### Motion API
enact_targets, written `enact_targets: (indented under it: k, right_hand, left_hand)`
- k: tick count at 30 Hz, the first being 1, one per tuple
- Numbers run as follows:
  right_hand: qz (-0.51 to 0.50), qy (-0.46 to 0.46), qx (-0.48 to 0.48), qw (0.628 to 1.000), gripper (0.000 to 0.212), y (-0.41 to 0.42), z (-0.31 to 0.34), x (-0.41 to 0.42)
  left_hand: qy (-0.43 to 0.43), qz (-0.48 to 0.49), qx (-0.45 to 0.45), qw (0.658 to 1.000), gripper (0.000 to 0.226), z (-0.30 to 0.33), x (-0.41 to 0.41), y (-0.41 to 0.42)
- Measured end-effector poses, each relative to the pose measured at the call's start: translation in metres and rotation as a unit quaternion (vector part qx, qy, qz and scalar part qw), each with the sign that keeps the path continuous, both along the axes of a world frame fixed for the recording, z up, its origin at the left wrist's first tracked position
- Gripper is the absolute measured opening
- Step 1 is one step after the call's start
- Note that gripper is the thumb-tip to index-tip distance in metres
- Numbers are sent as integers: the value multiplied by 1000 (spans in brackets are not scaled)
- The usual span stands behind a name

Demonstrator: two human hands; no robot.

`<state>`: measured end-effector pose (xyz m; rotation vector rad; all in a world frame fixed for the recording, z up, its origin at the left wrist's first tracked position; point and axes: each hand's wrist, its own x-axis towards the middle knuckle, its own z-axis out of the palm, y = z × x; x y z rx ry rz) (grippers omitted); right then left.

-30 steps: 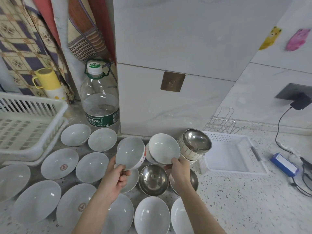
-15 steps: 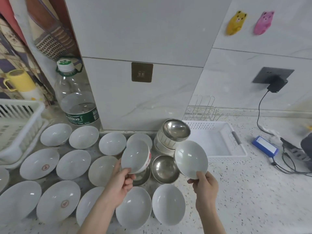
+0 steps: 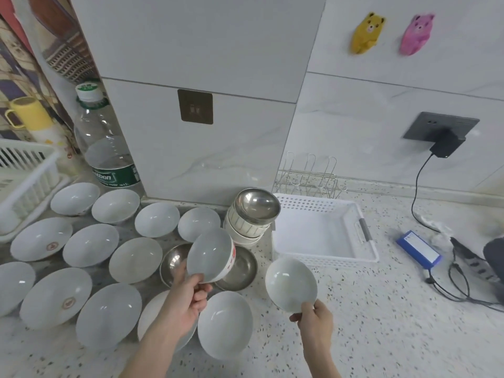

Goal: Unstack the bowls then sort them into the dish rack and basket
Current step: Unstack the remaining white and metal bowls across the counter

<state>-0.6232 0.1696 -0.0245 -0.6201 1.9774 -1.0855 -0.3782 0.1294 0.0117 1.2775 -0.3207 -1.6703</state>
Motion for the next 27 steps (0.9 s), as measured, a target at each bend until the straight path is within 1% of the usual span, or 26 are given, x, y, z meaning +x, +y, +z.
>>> enact_targets:
  k: [5, 10, 16, 22, 25, 27]
  right_hand:
    - [62, 5, 23, 998, 21, -6, -6, -9]
    - [109, 8, 34, 993, 21, -13, -8, -12]
    - [124, -10, 26, 992, 23, -18, -11, -12]
    - [138, -15, 21, 990, 22, -18, -16, -12]
    - [151, -21, 10, 988, 21, -18, -17, -14]
    - [158, -46, 12, 986, 25, -18, -18, -17]
  left_hand:
    - [-23, 16, -5, 1000, 46, 5, -15, 15]
    - [-41, 32, 9, 999, 49, 5, -22, 25]
    - [-63, 35, 18, 997, 52, 4, -27, 37]
    - [-86, 26, 18, 996, 41, 7, -35, 45]
    - [-102, 19, 8, 995, 45, 9, -39, 51]
    - [-117, 11, 2, 993, 49, 9, -41, 55]
